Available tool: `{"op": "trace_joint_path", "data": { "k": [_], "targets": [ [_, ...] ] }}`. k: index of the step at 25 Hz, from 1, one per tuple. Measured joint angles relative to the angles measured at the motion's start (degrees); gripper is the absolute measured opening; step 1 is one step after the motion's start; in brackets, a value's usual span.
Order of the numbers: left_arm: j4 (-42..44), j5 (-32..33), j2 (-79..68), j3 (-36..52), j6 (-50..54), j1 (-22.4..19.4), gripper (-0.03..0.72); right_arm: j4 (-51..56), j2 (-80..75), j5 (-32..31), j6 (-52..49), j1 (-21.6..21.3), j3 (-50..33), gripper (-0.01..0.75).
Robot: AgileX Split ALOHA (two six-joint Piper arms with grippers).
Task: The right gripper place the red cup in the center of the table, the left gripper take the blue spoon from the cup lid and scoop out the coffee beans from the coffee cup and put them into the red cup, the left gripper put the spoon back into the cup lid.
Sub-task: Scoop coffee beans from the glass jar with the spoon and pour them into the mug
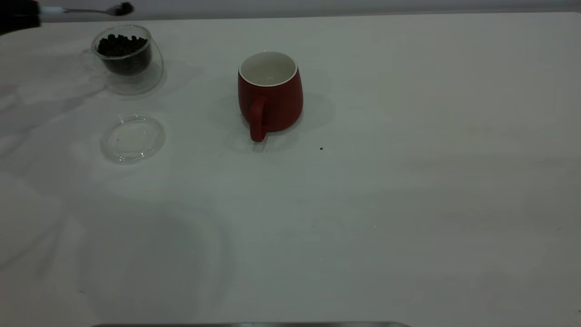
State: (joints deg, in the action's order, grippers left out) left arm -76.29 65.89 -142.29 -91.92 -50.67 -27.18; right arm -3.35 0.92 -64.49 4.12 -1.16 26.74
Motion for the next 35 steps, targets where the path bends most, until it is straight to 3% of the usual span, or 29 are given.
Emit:
{"op": "trace_joint_path", "data": {
  "k": [14,35],
  "targets": [
    [0.72,0.17,0.0,0.0,0.0,11.63,0.127,0.0,0.0,0.0,0.0,0.0,0.0,0.518],
    [1.35,0.17,0.0,0.0,0.85,17.83,0.127,0.0,0.0,0.0,0.0,0.0,0.0,0.518]
  ]
}}
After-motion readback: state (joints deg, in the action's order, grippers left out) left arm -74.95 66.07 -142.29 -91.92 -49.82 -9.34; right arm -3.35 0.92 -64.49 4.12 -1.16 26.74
